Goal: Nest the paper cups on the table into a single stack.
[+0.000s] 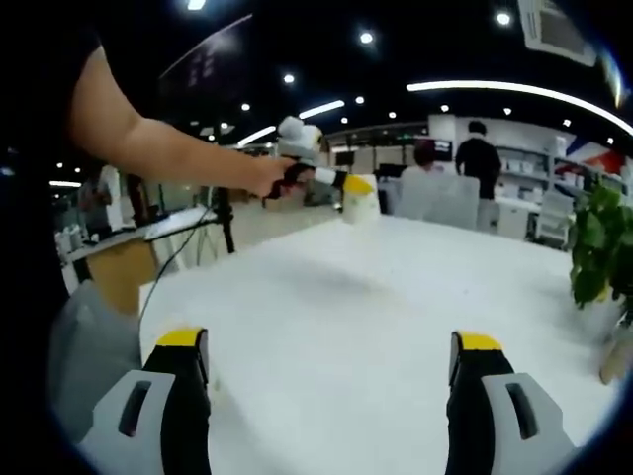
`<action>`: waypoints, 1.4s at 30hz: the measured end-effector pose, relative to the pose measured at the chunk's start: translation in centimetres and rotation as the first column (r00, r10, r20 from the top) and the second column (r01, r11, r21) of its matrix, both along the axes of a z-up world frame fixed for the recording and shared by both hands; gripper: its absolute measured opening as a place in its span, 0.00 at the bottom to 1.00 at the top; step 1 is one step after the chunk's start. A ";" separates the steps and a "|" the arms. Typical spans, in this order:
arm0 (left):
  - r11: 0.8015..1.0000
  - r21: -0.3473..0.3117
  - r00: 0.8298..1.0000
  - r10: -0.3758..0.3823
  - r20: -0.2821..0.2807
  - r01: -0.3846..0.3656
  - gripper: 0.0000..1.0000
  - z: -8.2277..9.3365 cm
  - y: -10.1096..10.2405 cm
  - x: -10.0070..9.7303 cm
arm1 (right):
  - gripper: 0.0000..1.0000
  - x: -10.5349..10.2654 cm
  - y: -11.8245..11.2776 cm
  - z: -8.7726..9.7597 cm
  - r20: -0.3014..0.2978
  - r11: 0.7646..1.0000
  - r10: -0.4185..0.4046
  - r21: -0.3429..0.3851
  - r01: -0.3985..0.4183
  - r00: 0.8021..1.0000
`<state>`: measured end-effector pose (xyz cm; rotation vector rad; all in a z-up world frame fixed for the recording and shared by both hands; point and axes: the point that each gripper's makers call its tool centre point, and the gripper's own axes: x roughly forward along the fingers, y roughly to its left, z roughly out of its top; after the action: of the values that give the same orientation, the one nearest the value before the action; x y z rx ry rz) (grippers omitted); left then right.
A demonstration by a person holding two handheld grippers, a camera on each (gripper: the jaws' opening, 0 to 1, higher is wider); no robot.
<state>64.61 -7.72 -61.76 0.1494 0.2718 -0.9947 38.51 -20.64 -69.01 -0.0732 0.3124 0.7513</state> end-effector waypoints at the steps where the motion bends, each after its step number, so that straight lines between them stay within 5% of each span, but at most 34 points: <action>1: 1.000 0.001 1.000 -0.001 0.003 0.001 0.39 0.2 0.0 -0.1 | 1.00 0.0 -0.1 0.1 0.001 1.000 0.000 0.001 0.000 1.000; 14: 0.999 -0.030 0.999 -0.044 0.025 0.045 0.39 2.5 -0.3 -2.1 | 1.00 -0.4 -0.2 0.9 -0.005 1.000 -0.009 0.018 0.009 1.000; 42: 0.984 -0.033 0.984 -0.176 0.032 0.177 0.39 4.5 -0.3 -11.3 | 1.00 -1.8 0.7 3.5 0.036 0.999 0.009 0.050 -0.010 0.999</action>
<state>53.36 -8.00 -57.25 0.1569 0.2171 -1.1716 36.69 -19.90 -65.52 -0.0406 0.2593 0.7660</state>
